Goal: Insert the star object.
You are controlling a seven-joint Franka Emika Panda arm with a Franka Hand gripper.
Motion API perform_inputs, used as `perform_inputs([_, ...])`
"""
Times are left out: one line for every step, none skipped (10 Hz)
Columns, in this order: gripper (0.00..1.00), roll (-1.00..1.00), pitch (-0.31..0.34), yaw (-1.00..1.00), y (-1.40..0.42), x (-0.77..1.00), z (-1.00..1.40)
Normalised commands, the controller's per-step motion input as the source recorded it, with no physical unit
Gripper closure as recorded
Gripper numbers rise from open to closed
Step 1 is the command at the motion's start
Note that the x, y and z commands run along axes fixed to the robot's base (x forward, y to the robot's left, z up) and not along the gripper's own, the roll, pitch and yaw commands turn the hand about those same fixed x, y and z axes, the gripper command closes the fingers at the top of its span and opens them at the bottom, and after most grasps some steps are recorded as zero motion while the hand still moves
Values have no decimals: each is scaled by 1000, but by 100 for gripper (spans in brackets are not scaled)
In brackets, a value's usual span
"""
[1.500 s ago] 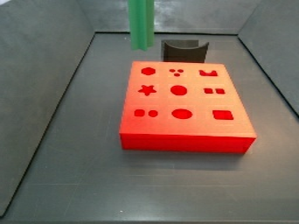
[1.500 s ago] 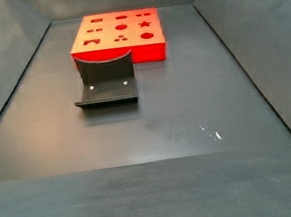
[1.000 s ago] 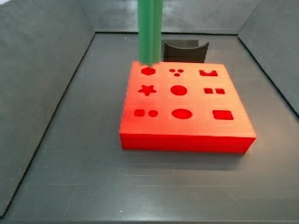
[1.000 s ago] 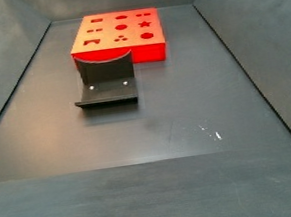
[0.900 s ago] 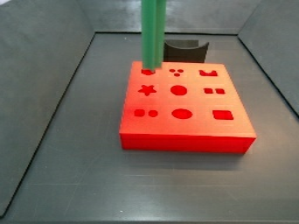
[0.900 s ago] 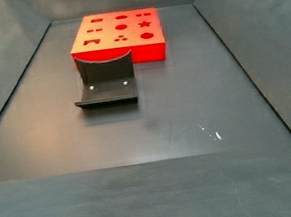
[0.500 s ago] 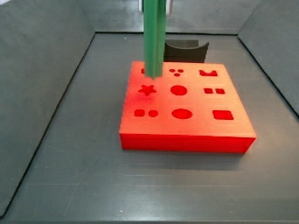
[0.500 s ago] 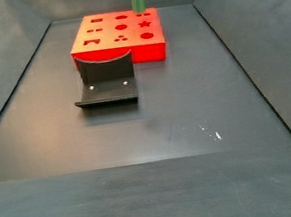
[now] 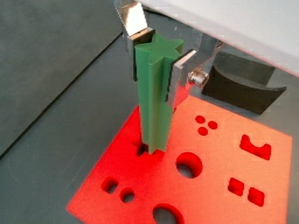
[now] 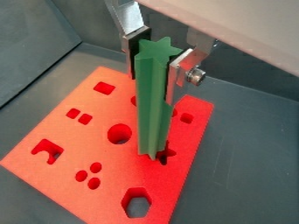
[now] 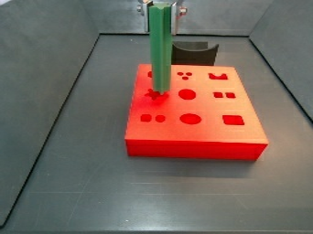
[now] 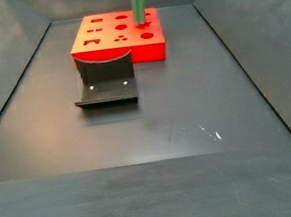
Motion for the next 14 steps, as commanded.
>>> perform_inputs([100,90,301,-237,-51,226,-86])
perform_inputs([100,84,236,-134,-169,237,-31])
perform_inputs([100,83,209,-74,-189,211,0])
perform_inputs([100,106,164,-137,-106,0,0])
perform_inputs([100,106,184,-220,0,-103,6])
perform_inputs([100,127,181,-229,80,-151,0])
perform_inputs([100,131,186,-220,57,-129,0])
perform_inputs([100,129,171,-183,20,-91,0])
perform_inputs([100,50,69,-103,0,0,0])
perform_inputs([100,69,21,-63,0,0,-3])
perform_inputs([100,66,0,-60,0,-60,-57])
perform_inputs([100,50,0,-94,0,-154,-40])
perform_inputs([100,1,-3,0,0,-20,-31])
perform_inputs([100,0,-17,0,-17,0,-40])
